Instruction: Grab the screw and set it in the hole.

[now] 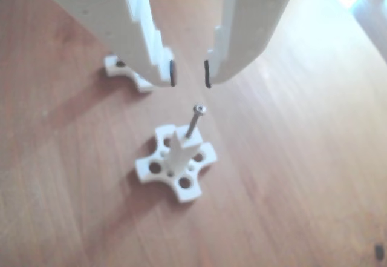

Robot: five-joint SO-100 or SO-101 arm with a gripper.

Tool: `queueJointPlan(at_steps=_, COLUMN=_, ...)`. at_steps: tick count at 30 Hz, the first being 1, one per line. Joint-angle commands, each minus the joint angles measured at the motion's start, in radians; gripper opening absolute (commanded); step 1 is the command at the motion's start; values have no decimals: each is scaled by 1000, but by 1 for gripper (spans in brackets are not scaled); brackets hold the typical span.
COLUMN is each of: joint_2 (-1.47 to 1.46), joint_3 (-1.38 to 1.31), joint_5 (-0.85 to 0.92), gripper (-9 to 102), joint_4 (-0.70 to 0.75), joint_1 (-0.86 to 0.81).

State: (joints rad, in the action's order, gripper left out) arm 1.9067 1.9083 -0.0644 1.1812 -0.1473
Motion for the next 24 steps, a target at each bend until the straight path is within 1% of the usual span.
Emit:
queueJointPlan(at_steps=1, joint_2=2, joint_3=-109, joint_5=-5, gripper=6, joint_4=-20, joint_1=17)
queueJointPlan(at_steps=24, joint_2=-81, joint_3=-143, joint_5=3, gripper=7, joint_4=-40, joint_1=29)
